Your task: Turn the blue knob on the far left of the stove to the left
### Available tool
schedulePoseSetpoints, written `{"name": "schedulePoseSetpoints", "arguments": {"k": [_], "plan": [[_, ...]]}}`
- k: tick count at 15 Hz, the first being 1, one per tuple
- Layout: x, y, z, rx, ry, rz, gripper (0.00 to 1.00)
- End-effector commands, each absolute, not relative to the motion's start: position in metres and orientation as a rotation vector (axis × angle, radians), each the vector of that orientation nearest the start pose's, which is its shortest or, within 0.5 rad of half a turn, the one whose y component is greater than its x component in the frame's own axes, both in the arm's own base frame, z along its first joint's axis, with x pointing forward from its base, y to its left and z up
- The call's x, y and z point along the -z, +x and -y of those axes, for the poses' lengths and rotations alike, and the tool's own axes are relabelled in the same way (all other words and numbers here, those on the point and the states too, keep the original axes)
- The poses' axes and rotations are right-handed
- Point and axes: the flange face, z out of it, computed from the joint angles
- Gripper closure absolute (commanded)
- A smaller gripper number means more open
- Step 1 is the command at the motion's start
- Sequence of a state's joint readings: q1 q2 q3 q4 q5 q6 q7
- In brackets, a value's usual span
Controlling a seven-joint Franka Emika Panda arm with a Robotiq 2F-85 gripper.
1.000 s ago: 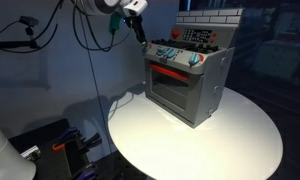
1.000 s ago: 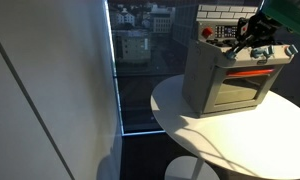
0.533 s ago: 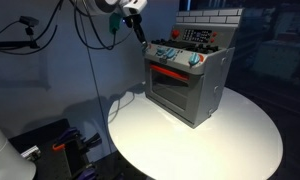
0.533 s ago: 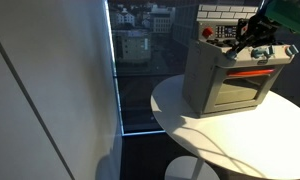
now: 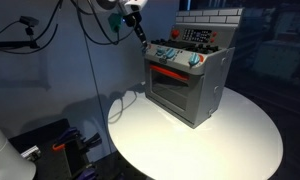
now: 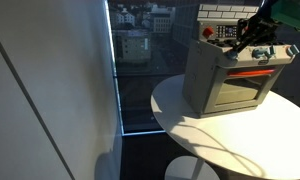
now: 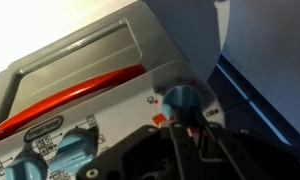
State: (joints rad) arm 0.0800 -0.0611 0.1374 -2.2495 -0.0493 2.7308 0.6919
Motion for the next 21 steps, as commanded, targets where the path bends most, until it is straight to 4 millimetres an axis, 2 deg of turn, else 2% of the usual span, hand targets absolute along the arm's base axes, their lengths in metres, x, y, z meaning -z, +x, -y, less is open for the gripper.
{"name": "schedulePoseSetpoints", "arguments": {"k": [1, 5, 8, 9, 17, 18, 21], "plan": [[-0.468, 0.528, -0.113, 0.702, -2.876, -0.511, 0.95], [-0.472, 0.530, -0.111, 0.678, -2.935, -0.428, 0.95], [-0.478, 0.523, -0.106, 0.634, -2.972, -0.404, 0.85], [-0.481, 0.521, -0.105, 0.623, -2.982, -0.398, 0.69], [-0.492, 0.506, -0.097, 0.536, -3.024, -0.355, 0.05], [-0.493, 0.504, -0.096, 0.520, -3.029, -0.349, 0.01], [-0.497, 0.496, -0.093, 0.442, -3.048, -0.322, 0.00]]}}
